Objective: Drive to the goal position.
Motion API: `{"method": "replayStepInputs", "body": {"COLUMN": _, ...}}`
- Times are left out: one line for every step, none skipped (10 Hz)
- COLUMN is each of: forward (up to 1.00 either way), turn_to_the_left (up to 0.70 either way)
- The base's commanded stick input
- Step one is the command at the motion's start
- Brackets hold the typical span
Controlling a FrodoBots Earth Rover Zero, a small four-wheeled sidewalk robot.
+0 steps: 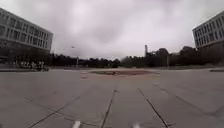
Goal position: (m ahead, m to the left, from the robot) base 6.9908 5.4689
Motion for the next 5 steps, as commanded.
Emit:
{"method": "replayStepInputs", "body": {"forward": 0.70, "turn_to_the_left": -0.30}}
{"method": "replayStepInputs", "body": {"forward": 0.70, "turn_to_the_left": -0.16}}
{"method": "replayStepInputs", "body": {"forward": 0.70, "turn_to_the_left": 0.00}}
{"method": "replayStepInputs", "body": {"forward": 0.70, "turn_to_the_left": 0.00}}
{"method": "replayStepInputs", "body": {"forward": 0.70, "turn_to_the_left": 0.00}}
